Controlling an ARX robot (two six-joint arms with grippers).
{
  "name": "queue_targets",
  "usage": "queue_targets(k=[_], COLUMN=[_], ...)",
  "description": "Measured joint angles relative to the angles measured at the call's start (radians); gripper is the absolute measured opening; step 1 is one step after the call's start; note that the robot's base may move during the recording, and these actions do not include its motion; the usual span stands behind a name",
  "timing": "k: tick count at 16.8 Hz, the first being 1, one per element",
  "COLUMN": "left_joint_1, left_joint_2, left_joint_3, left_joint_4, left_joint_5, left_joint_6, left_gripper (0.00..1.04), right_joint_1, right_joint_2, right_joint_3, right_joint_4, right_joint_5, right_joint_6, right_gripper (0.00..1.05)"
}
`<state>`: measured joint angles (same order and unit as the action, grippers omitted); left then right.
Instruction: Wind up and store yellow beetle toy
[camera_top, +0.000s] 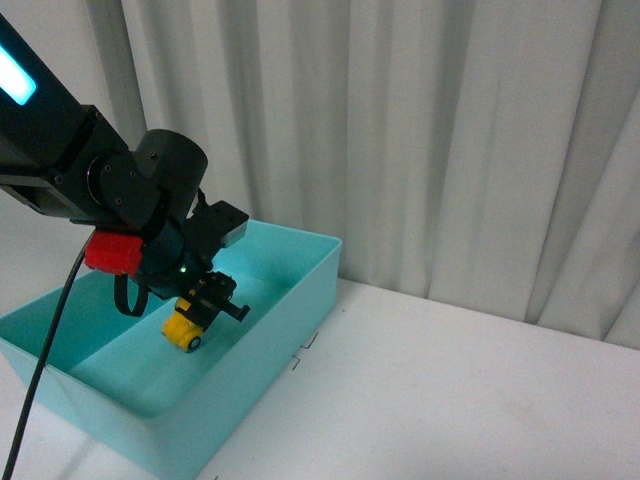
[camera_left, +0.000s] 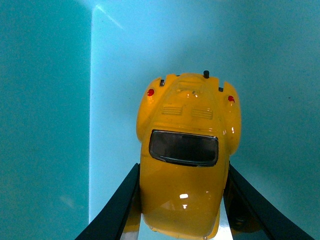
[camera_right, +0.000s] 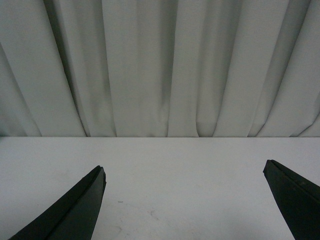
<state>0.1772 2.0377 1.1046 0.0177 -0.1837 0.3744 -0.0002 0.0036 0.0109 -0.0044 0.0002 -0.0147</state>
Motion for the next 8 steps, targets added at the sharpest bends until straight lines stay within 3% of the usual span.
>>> queue_targets(k=[3,8], left_joint_1=[0.001,0.003], left_joint_2=[0.02,0.012], left_joint_3=[0.02,0.024], left_joint_4=[-0.009,-0.024], left_joint_5=[-0.003,0.064], left_joint_6=[0.001,-0.002], left_gripper=[0.41,0.89], right_joint_1=[0.0,0.0], right_joint_2=[0.0,0.0], right_joint_3=[0.0,0.0], right_joint_4=[0.0,0.0], right_joint_5=[0.0,0.0], right_joint_6=[0.0,0.0], right_gripper=[0.98,0.98])
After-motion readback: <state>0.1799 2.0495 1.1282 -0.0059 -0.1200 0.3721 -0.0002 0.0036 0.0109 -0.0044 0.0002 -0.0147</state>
